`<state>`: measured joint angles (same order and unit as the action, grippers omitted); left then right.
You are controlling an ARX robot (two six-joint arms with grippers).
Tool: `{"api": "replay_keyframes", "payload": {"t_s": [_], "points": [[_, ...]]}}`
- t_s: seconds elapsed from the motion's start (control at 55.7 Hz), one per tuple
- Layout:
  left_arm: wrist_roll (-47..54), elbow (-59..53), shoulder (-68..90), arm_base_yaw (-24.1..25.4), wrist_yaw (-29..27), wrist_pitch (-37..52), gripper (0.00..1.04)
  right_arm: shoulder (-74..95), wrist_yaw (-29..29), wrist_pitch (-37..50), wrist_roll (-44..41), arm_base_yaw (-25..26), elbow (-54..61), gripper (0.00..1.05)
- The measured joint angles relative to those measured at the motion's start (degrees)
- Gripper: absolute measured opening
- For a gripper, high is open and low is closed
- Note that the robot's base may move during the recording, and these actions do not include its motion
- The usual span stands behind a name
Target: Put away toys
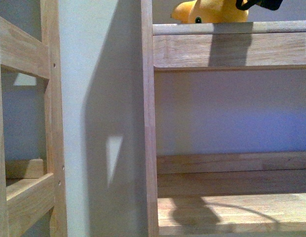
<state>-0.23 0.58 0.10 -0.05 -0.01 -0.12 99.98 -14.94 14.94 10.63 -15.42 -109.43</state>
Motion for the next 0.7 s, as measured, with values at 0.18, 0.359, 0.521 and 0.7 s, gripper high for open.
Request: {"api": "replay_keyframes", "payload": {"t_s": [0.18, 0.359, 0.521, 0.7], "points": [[0.0, 0.0, 0.0, 0.0, 0.0, 0.0, 0.98, -4.2, -0.5, 4.6, -4.5, -0.7, 3.5, 0.98], [0.0, 0.0, 0.0, 0.0, 0.0, 0.0, 0.98, -8.6, -2.1, 8.5, -7.5, -0.5, 6.6, 0.98], [0.0, 0.0, 0.0, 0.0, 0.0, 0.0, 0.98, -13.9, -4.3, 11.7, -9.4, -0.1, 11.4, 0.98], [0.0, 0.0, 0.0, 0.0, 0.0, 0.0, 0.98, -22.8, -6.7, 15.3, -12.2, -0.1, 21.2, 0.98]]}}
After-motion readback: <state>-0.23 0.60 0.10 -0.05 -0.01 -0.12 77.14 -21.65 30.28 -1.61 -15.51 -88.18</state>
